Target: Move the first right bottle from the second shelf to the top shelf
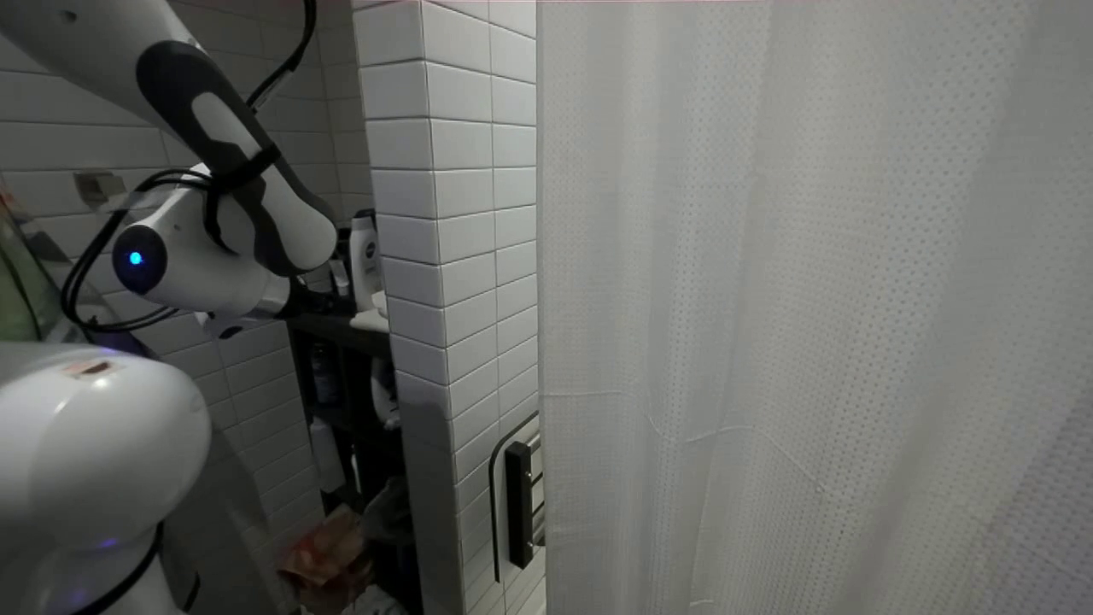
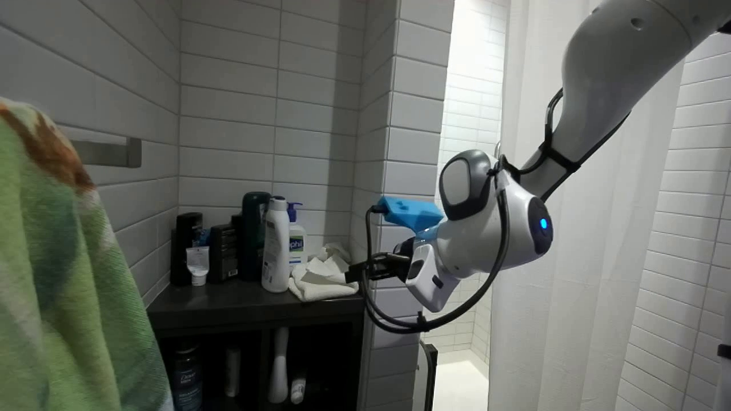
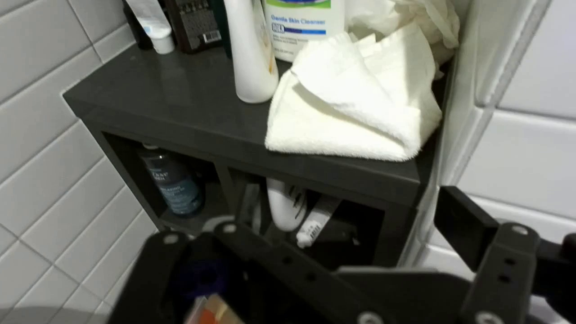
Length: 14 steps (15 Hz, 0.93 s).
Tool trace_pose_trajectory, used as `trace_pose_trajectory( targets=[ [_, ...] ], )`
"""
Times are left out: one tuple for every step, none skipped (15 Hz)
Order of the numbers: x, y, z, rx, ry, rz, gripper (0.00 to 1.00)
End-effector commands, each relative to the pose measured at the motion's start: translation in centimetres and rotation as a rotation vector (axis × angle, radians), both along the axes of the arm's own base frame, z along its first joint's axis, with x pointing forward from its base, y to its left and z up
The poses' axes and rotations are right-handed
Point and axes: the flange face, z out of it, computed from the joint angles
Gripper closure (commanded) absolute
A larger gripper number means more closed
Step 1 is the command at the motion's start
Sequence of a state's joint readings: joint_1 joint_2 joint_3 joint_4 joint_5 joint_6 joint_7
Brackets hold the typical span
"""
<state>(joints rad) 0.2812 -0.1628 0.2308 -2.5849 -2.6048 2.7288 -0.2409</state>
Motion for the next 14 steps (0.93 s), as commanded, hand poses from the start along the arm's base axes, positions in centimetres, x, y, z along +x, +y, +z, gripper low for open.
trace_pose_trajectory(
  targets=[
    [-2.4, -3.4, 0.0, -0.053, 0.075, -0.005, 0.00],
    [-2.9, -4.6, -0.2, -0.066, 0.104, -0.013, 0.00],
    [-3.3, -5.7, -0.4, -0.079, 0.125, -0.021, 0.00],
    [-3.7, -7.1, -0.6, -0.093, 0.146, -0.036, 0.00],
    [-4.0, -8.4, -0.8, -0.108, 0.162, -0.048, 0.00],
    [-4.2, -10.0, -1.1, -0.129, 0.172, -0.068, 0.00],
    [-4.2, -11.5, -1.3, -0.151, 0.180, -0.089, 0.00],
    [-4.2, -13.0, -1.5, -0.168, 0.185, -0.112, 0.00],
    [-4.1, -14.7, -1.7, -0.187, 0.186, -0.143, 0.00],
    [-2.6, -16.2, -1.5, -0.205, 0.193, -0.168, 0.00],
    [-2.5, -17.9, -1.7, -0.223, 0.195, -0.200, 0.00],
    [-2.2, -19.4, -1.8, -0.233, 0.195, -0.232, 0.00],
    [-2.0, -20.6, -2.0, -0.231, 0.195, -0.266, 0.00],
    [-1.8, -21.6, -2.1, -0.231, 0.195, -0.297, 0.00]
  ],
)
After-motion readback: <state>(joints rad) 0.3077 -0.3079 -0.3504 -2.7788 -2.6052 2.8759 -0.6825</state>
